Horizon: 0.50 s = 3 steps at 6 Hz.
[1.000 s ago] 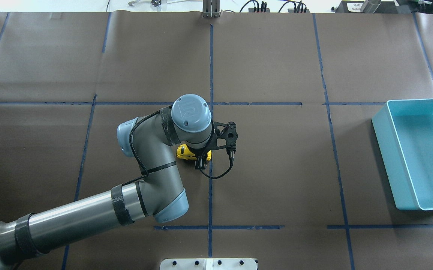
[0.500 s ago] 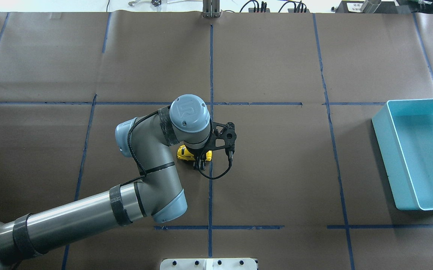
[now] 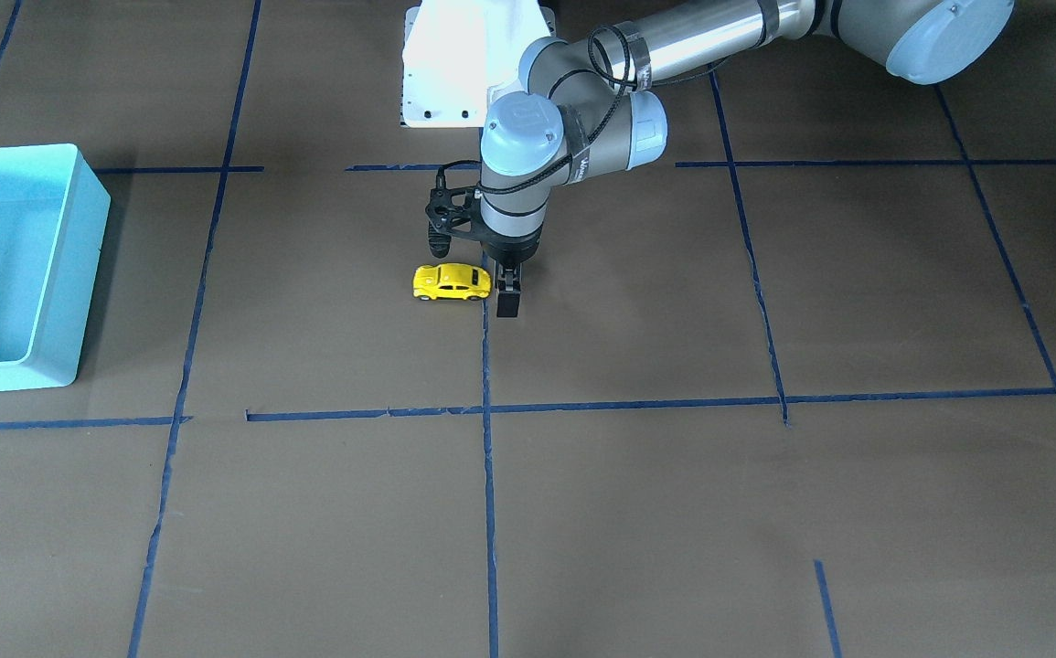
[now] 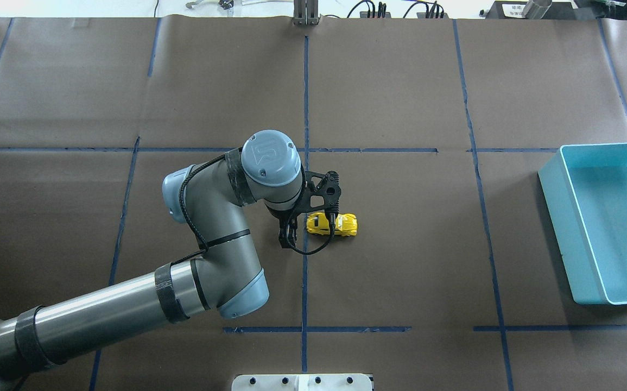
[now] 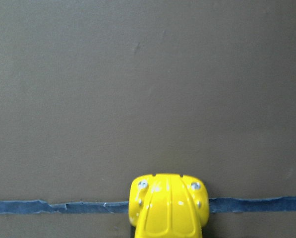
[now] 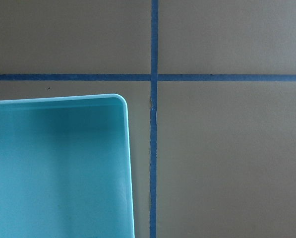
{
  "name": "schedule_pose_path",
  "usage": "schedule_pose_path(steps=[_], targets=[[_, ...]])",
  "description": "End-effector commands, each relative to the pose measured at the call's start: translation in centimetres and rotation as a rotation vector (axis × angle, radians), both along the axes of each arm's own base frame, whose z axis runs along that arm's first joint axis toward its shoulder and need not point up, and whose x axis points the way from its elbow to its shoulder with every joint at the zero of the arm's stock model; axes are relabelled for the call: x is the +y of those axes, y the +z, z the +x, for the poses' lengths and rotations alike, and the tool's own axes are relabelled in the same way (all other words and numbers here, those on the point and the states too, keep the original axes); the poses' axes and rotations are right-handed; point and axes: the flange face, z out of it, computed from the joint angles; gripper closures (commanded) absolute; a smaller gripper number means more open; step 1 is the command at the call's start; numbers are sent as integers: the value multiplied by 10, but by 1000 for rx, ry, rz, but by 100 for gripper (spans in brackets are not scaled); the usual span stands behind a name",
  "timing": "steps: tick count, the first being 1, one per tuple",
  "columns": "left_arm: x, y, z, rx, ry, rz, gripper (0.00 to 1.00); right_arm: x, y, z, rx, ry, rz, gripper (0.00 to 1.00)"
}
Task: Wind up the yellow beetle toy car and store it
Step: 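Open the left gripper to release the car so it rolls toward the tray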
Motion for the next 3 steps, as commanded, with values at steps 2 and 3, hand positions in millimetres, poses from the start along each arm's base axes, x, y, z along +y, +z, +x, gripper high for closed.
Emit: schedule_pose_path(steps=[2, 3], targets=[[-1, -1, -2, 2, -2, 1, 0, 0, -1, 0, 0, -1, 2, 0], [-7, -7, -12, 12, -16, 6, 0, 0, -1, 0, -2, -1, 2, 0]])
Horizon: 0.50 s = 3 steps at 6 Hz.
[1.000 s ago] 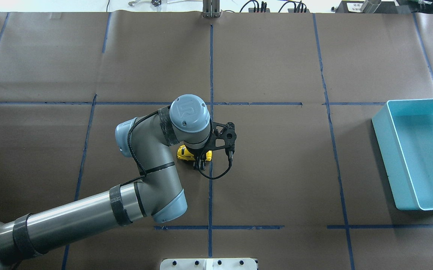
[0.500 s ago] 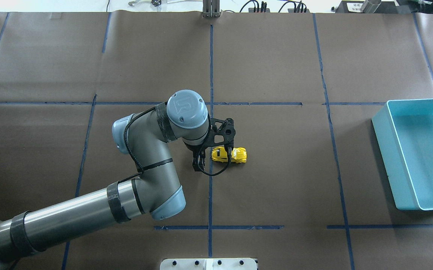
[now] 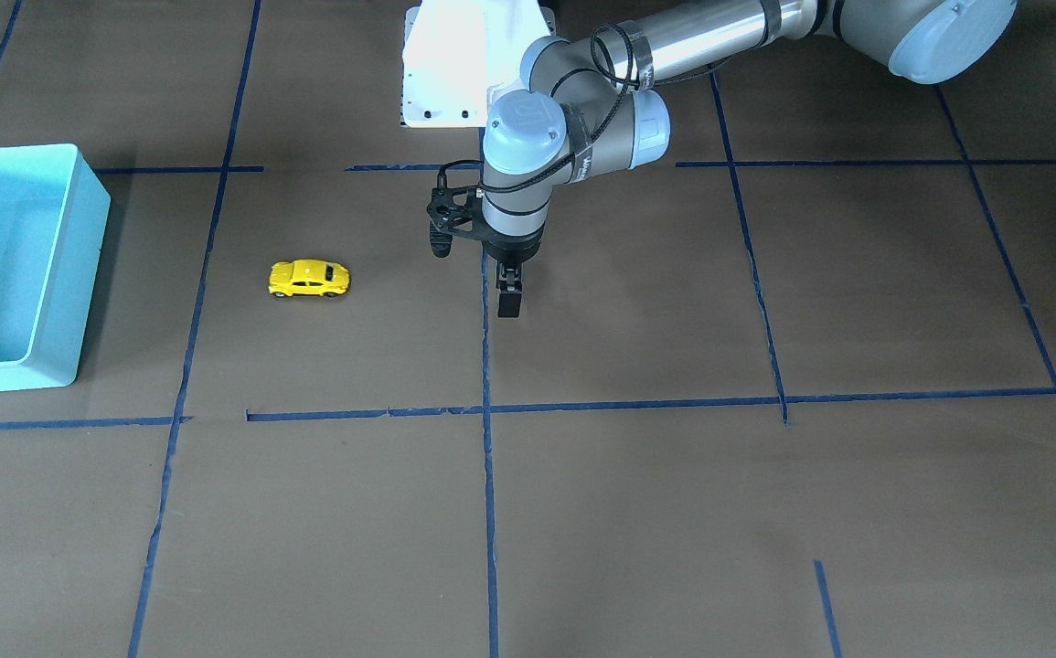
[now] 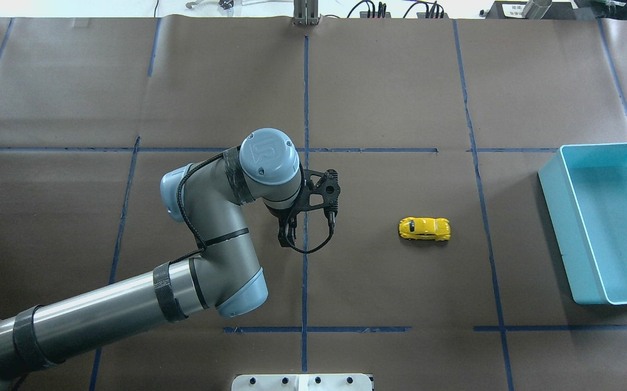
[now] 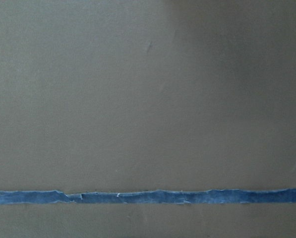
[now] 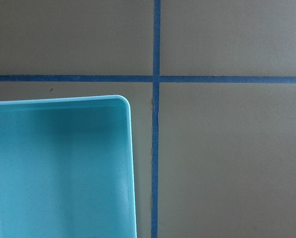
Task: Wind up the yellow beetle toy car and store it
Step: 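Open the left gripper to release the car so it rolls toward the tray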
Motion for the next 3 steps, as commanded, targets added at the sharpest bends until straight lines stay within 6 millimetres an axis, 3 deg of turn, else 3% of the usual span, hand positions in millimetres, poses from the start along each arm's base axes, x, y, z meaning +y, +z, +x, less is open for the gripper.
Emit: schedule_pose_path(steps=[1, 3], targets=[[-20, -4, -35, 16, -45, 9, 0, 0, 0, 0, -1, 0, 0, 0], [-57, -1, -93, 13, -108, -22, 0, 0, 0, 0, -4, 0, 0, 0]])
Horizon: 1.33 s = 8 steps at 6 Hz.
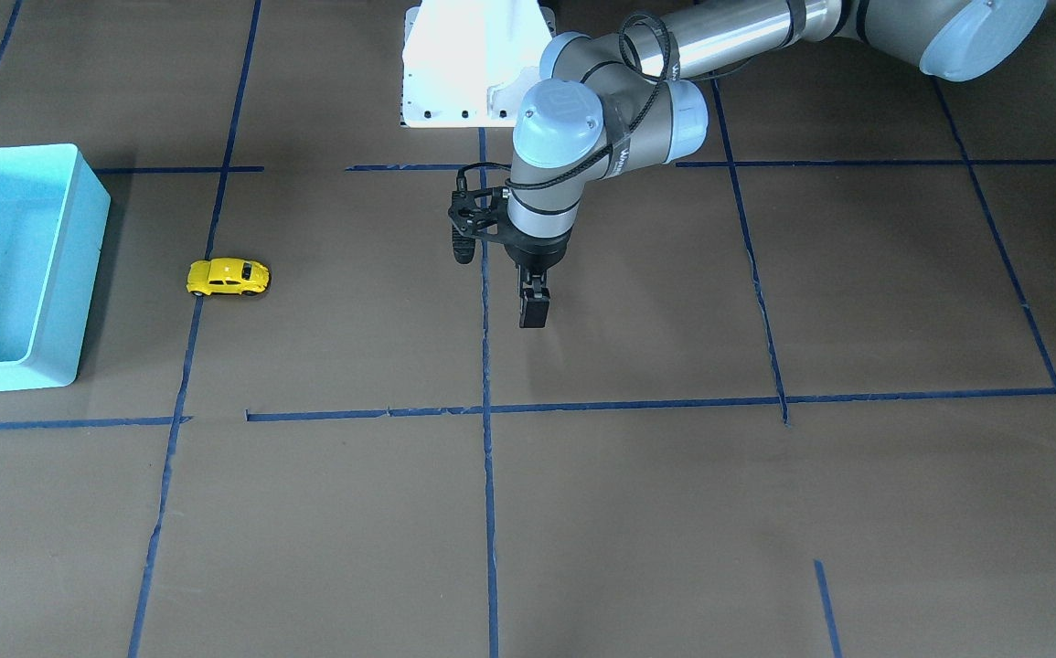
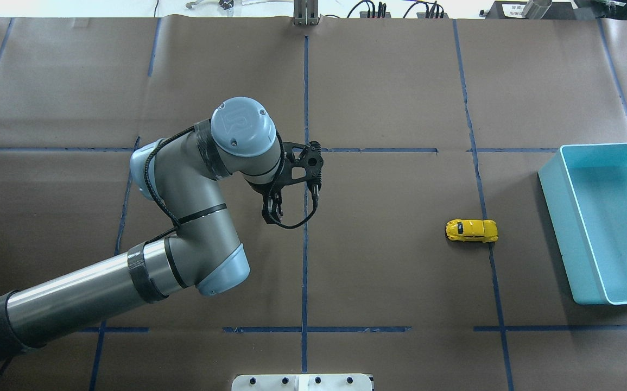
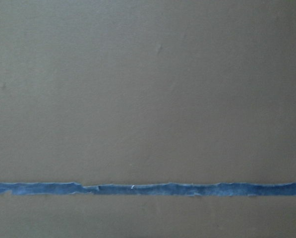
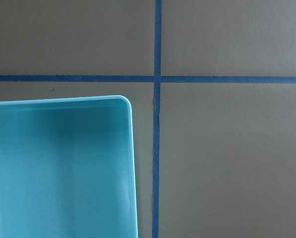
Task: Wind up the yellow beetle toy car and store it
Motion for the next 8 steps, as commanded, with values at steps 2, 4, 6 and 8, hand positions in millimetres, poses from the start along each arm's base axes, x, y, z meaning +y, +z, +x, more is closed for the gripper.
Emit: schedule_pose_path(steps=[2, 4, 6, 8], targets=[[-64, 8, -96, 20, -80, -87, 0, 0, -2, 0, -2, 0, 5, 0], [-109, 31, -188, 1, -219, -126, 0, 0, -2, 0, -2, 1, 2, 0], [-131, 59, -234, -20, -301, -161, 0, 1, -1, 1, -1, 0, 3, 0], [-158, 107, -310, -60, -418, -219, 0, 0, -11, 0, -3, -2, 25, 0]])
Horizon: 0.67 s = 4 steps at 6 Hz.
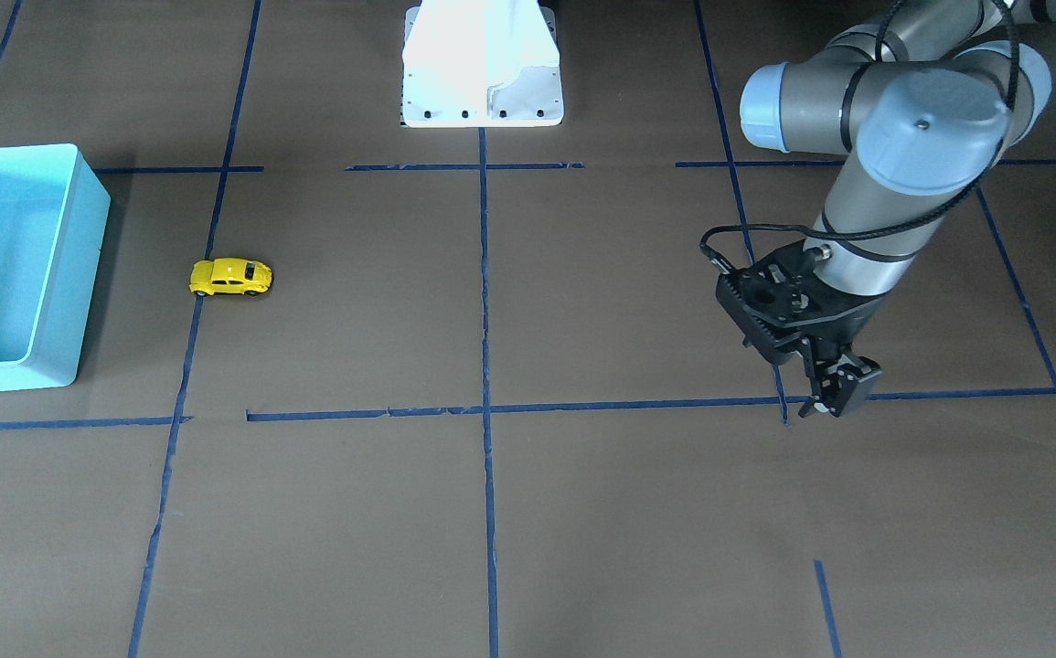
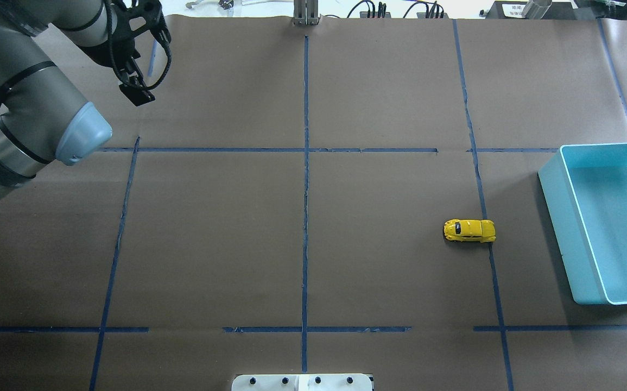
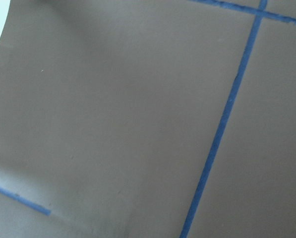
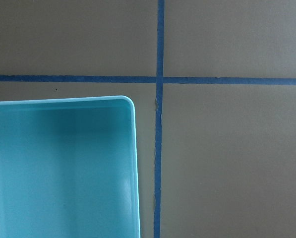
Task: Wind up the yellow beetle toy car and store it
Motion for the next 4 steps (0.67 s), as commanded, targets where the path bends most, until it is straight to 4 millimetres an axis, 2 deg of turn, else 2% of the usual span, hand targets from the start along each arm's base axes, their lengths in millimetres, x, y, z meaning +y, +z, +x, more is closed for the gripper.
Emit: schedule_pose_path(steps=[1, 2, 3, 4], targets=[[-23, 38, -77, -26, -132, -77, 0, 0, -14, 0, -1, -2, 30, 0], [-27, 62, -101, -52, -180, -142, 0, -1, -23, 0, -1, -6, 53, 0], [-30, 82, -137, -62, -230, -179, 0, -1, -54, -7, -5, -34, 129, 0], [-14, 124, -156, -5, -300, -334, 0, -1, -73, -18, -5, -61, 170, 0]])
